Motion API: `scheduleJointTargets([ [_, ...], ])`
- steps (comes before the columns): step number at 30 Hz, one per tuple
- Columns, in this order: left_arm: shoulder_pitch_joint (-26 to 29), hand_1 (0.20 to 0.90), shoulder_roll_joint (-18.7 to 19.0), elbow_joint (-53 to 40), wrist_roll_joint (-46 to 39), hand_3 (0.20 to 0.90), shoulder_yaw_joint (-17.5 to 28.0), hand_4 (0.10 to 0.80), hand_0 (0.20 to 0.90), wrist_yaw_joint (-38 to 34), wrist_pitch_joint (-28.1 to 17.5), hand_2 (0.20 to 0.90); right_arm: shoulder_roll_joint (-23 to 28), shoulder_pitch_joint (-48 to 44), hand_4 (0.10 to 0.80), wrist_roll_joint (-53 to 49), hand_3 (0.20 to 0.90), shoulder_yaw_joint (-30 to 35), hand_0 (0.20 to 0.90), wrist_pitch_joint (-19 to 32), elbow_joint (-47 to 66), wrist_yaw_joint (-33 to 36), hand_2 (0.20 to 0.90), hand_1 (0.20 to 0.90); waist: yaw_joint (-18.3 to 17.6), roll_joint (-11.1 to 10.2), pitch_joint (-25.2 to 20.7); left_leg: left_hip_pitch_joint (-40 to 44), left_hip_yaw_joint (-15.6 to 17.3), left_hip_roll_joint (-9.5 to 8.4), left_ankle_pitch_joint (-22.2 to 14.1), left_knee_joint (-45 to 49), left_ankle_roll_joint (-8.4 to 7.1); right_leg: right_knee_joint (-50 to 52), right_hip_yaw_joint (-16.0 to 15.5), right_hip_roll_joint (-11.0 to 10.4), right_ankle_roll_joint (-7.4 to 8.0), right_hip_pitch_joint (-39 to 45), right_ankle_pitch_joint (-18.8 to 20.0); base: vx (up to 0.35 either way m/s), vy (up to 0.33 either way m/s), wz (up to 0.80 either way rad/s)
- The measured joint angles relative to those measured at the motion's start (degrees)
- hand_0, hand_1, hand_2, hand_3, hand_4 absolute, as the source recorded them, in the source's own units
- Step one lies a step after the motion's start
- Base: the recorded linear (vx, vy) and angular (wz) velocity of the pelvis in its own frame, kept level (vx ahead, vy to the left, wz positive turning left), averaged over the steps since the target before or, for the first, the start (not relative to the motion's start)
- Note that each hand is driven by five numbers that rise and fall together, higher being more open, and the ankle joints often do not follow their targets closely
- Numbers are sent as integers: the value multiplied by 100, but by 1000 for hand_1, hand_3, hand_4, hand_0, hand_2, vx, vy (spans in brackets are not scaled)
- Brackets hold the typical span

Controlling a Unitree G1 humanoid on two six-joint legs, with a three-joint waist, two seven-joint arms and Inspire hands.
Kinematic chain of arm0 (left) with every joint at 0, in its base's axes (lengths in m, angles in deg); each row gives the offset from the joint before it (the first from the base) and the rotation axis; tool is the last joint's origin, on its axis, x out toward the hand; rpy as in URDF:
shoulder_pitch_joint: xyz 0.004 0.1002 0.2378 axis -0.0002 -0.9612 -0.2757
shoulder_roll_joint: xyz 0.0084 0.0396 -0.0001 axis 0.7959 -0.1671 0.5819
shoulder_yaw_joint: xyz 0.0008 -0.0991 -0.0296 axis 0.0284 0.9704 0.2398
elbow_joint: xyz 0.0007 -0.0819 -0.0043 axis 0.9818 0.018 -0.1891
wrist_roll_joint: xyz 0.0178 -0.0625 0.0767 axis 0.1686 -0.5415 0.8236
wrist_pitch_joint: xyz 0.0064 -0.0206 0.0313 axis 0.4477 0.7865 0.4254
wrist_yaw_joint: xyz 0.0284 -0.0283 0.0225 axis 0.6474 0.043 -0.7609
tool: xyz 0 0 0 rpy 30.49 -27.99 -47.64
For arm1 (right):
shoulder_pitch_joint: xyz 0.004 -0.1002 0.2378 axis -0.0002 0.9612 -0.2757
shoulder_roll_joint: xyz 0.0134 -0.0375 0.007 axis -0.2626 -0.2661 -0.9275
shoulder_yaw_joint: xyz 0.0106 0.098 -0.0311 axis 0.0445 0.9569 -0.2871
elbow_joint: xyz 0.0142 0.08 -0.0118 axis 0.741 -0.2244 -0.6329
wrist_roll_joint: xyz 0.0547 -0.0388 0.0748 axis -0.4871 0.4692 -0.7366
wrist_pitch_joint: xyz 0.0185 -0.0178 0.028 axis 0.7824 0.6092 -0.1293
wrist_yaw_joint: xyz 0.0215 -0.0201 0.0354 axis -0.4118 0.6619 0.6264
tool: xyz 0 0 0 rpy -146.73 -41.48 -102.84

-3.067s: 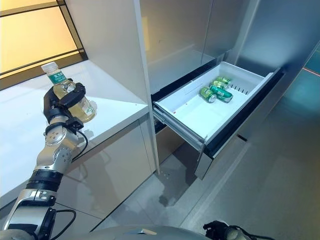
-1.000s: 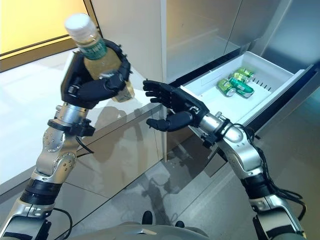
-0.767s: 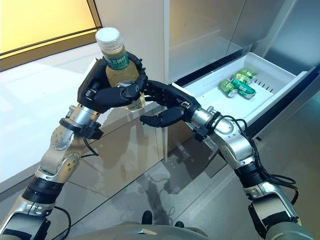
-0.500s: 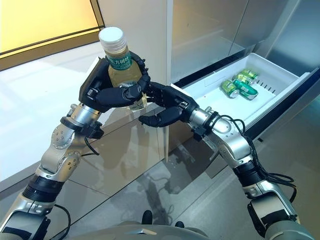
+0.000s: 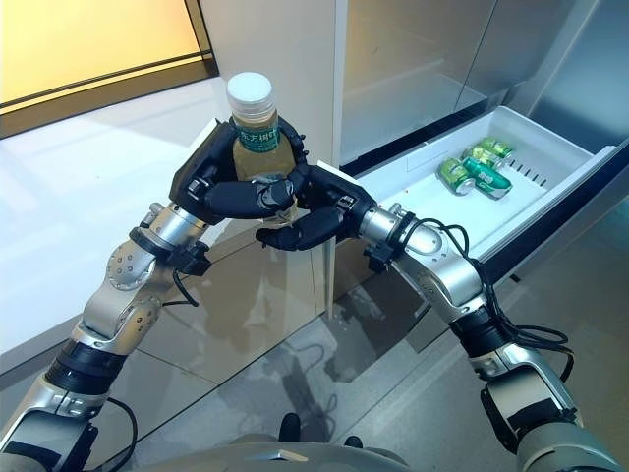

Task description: Put drinks into fridge and close the fridge

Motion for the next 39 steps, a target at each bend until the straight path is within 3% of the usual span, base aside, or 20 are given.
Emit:
scheduleJointTargets([
  [1,2,300,0,0,-1,200,-2,100,300,16,46,300,-1,0,800,0,900,0,900,-31,0,1,900,900,2,1,0,-1,0,0,0,1,0,1,0,0,0,-1,0,0,0,0],
  [3,2,300,0,0,-3,200,-36,100,300,24,101,300,-1,0,682,-1,782,-1,799,-37,0,7,799,799,2,1,0,0,-1,0,0,0,0,0,0,0,0,0,0,23,-2,0],
  [4,3,300,-3,0,-5,200,-64,100,300,27,101,300,-2,0,391,-1,491,-2,549,-48,-3,15,549,549,2,1,0,-1,-1,0,0,0,0,0,0,0,0,0,0,0,0,0],
  [5,4,300,-3,0,-6,200,-83,100,300,34,101,300,-2,0,331,-1,431,-4,498,-64,-3,22,498,498,3,1,0,0,-1,-1,1,1,1,1,0,0,0,0,0,0,0,0],
  [6,8,300,-4,0,-7,200,-96,100,300,43,101,300,-2,0,100,0,200,-14,300,-70,-3,48,300,300,4,1,0,0,-1,0,1,0,0,0,0,0,0,1,0,0,0,0],
  [22,113,300,-46,-17,-113,200,-189,100,300,211,230,300,7,-3,100,8,200,-207,300,-186,-41,301,300,300,51,3,1,2,-10,-1,10,1,-1,0,-14,1,0,9,0,9,-1,0],
  [23,113,486,-47,-17,-113,417,-189,317,486,211,230,486,7,-3,100,9,200,-207,300,-186,-41,302,300,300,51,3,1,1,-13,-1,11,1,0,1,-16,2,0,9,0,0,0,0],
  [24,117,900,-47,-18,-113,900,-189,800,900,216,230,900,7,-3,100,9,200,-207,300,-186,-41,306,300,300,54,3,1,1,-14,0,12,1,-1,0,-20,1,-1,9,0,0,0,0],
  [39,469,900,-52,-242,-264,900,-95,800,900,109,187,900,21,-4,100,64,200,-225,300,-182,-41,837,300,300,68,12,6,-7,-21,-3,15,1,0,0,-23,1,0,3,0,0,0,0],
])
